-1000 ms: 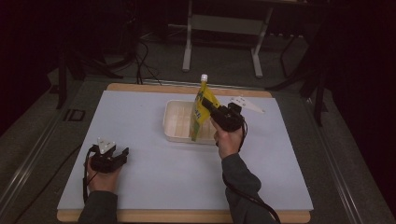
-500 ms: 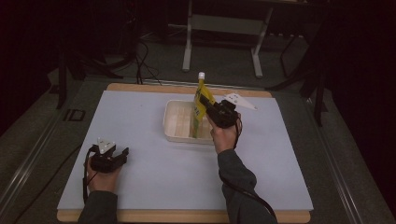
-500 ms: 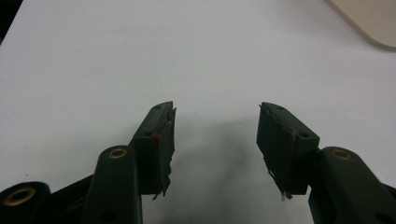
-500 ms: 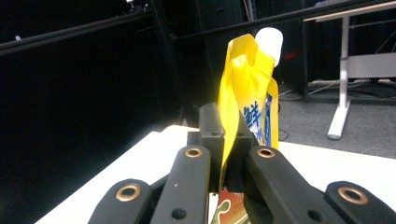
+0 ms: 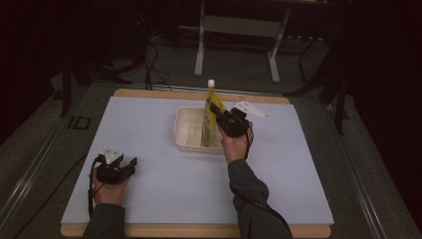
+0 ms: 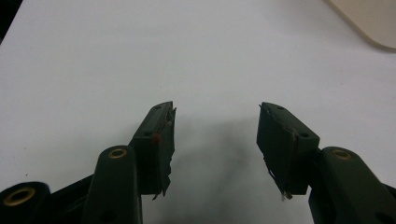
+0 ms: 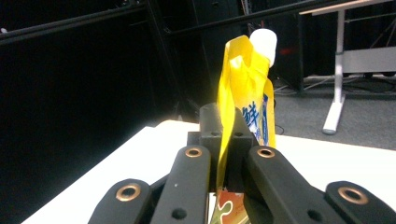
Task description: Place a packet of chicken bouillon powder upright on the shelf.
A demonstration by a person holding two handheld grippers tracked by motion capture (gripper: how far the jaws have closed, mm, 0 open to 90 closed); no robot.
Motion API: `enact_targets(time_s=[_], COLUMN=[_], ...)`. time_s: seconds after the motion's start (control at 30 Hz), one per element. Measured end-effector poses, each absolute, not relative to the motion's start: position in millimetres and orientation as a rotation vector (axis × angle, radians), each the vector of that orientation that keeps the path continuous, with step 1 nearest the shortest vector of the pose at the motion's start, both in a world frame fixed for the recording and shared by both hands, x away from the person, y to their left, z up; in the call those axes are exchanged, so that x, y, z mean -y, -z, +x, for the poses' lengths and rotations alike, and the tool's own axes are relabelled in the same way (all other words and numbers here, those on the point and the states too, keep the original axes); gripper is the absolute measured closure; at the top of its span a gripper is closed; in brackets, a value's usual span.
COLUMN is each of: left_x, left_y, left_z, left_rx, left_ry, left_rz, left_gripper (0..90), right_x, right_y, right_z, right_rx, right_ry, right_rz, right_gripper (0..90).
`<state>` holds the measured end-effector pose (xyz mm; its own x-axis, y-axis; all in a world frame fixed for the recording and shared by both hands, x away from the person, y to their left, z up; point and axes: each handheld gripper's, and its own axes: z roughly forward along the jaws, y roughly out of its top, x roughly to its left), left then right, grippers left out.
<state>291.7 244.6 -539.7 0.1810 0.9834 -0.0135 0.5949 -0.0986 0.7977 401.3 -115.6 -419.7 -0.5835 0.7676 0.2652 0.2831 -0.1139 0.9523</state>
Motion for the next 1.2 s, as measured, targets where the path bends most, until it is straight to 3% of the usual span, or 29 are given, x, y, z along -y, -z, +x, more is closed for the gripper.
enact_targets(time_s=[0.93,1.03,1.2], left_x=[-244.3,-244.3,-244.3], left_y=[539.7,539.5,539.7], left_z=[291.6,291.4,291.7], left_rx=[-1.494,-1.492,-1.495], left_ry=[-0.731,-0.734,-0.736], left_rz=[1.781,1.776,1.778], left_gripper=[46.0,46.0,46.0], right_x=[105.1,105.6,108.3], right_y=[420.5,420.5,418.1], right_z=[414.5,413.6,412.0], right_rx=[-1.897,-1.929,-1.991], right_ry=[-1.584,-1.574,-1.549], right_rz=[1.253,1.242,1.23], right_gripper=[88.5,82.7,63.3])
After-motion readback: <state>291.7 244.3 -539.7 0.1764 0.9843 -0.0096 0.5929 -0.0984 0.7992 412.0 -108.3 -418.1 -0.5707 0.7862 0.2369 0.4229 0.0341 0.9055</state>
